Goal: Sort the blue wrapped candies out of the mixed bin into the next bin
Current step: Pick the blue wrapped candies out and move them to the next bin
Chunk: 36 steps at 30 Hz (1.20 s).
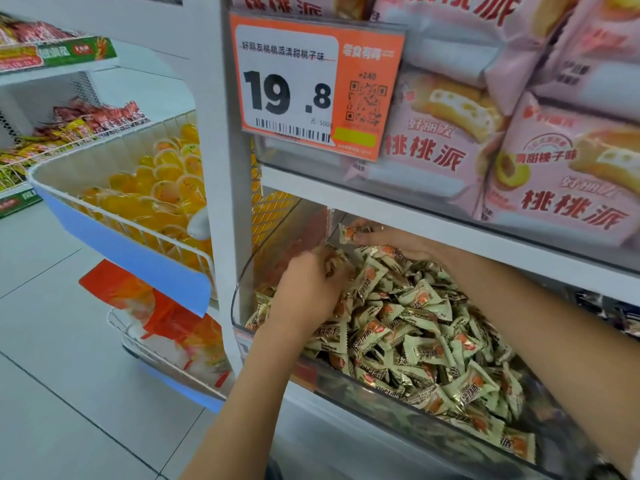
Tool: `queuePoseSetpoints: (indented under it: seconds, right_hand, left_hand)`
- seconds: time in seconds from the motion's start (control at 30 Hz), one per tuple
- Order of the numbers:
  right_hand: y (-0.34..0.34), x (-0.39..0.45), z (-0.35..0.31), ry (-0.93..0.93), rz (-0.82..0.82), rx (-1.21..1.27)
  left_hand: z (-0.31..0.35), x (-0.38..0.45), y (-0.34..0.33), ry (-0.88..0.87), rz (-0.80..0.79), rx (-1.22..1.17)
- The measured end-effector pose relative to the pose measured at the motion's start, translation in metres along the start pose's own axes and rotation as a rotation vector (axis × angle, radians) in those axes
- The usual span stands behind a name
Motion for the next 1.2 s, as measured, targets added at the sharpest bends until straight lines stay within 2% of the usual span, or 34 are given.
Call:
queuePoseSetpoints:
  seconds: [0.07,0.23,0.3,0.4,0.5,0.57,0.67,0.73,0.83,0.9,1.0,1.1,1.2]
  right_hand:
    - [-0.001,-0.009,-0.006,-0.035,0.007,0.075]
    - [-0.023,-0.022,-0.026,-0.038,0.005,0.193]
    - [-0.026,-0.026,-0.025,-0.052,0.015,0.286]
    - [-0.023,-0.034,-0.026,-0.036,-0.005,0.326]
    - [-0.019,-0.040,-0.025,-0.039,-0.067,0.330]
    - [-0.015,-0.044,-0.029,-0.018,-0.125,0.215]
    - [-0.011,-0.052,-0.035,0.027,-0.161,-0.198]
    - [-0.009,-0.052,-0.037,0.050,-0.088,-0.400]
    - [-0.006,-0.050,-0.039,0.068,0.101,-0.395]
    - [-0.019,-0.056,-0.037,0.194,-0.042,-0.431]
    - [-0.045,-0.055,-0.013,0.229,-0.286,-0.714]
    - [-0.041,-0.037,0.004,0.256,-0.321,-0.946]
    - [-0.024,-0.019,0.014,0.236,-0.220,-1.205]
  left_hand:
    - [0.004,0.001,0.005,0.041,0.060,-0.076]
    - [0.003,0.002,0.003,0.179,-0.010,-0.250]
    - [0.001,0.004,0.006,0.225,0.025,-0.326]
    - [-0.006,0.006,0.014,0.204,0.101,-0.373]
    - [-0.013,0.008,0.020,0.177,0.106,-0.327]
    - [-0.015,0.007,0.023,0.182,0.041,-0.296]
    - [-0.014,0.000,0.027,0.092,-0.175,-0.163]
    - [-0.013,-0.007,0.028,-0.012,-0.225,-0.038]
    - [-0.011,-0.015,0.031,-0.086,-0.217,0.044]
    - [-0.010,-0.018,0.034,-0.106,-0.248,0.049]
    - [-0.013,-0.018,0.037,-0.128,-0.255,0.106]
    - [-0.016,-0.021,0.035,-0.100,-0.243,0.113]
    - [-0.020,-0.025,0.032,-0.113,-0.225,0.175]
Point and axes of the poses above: each hand's wrist, its own x-axis towards the middle knuckle, its own y-axis out of the back of the hand, z = x × y, the point moved 2 cm from there along x, towards the middle knuckle, and after that the axes turned 14 degrees about z, right-handed, at the moved point
